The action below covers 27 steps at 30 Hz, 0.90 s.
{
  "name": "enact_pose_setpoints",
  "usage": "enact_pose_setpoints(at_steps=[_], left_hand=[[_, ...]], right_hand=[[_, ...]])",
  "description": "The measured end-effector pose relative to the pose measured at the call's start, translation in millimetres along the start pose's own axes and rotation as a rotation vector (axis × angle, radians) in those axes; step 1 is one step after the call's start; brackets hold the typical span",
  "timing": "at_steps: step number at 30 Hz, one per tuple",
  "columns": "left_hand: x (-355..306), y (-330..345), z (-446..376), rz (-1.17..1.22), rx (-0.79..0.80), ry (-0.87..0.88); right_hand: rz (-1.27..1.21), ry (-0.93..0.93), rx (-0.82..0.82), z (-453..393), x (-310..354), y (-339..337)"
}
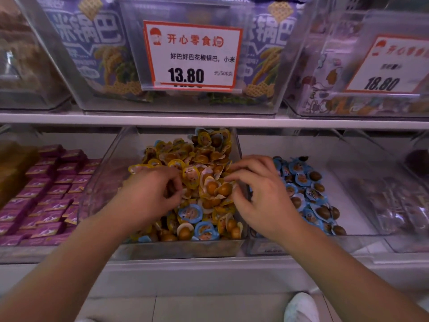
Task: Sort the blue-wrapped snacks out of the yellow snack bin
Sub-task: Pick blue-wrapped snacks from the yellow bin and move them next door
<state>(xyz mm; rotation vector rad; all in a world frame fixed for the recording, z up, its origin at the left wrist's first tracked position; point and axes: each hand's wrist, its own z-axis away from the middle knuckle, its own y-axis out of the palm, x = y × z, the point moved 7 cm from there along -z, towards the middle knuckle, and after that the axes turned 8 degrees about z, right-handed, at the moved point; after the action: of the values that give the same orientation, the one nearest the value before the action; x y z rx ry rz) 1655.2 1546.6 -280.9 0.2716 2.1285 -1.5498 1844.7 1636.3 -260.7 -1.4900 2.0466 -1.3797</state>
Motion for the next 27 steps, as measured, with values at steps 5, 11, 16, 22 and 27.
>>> enact_pose_setpoints(at_steps=[5, 11, 16, 22, 27], left_hand=[[-41.3, 16.1, 10.0, -0.274, 0.020, 0.263], [-42.2, 59.1, 23.3, -0.094, 0.463, 0.079], [-42.1, 66.5, 36.3, -0.185, 0.624, 0.021], [-43.2, 61.4, 39.7, -0.013, 0.645, 0.079], [-36.6, 62.5, 32.5, 0.145, 0.602, 0.047]], right_hand=[[-0.006, 0.002, -0.017, -1.4, 1.0, 1.0], [-0.012, 0.003, -0.047, -1.0, 2.7, 0.6], [-0.009, 0.007, -0.064, -0.2, 4.8, 1.6], [-0.011, 0.011, -0.066, -0.6, 3.8, 1.5], [-0.004, 0.015, -0.071, -0.9, 4.3, 1.1]])
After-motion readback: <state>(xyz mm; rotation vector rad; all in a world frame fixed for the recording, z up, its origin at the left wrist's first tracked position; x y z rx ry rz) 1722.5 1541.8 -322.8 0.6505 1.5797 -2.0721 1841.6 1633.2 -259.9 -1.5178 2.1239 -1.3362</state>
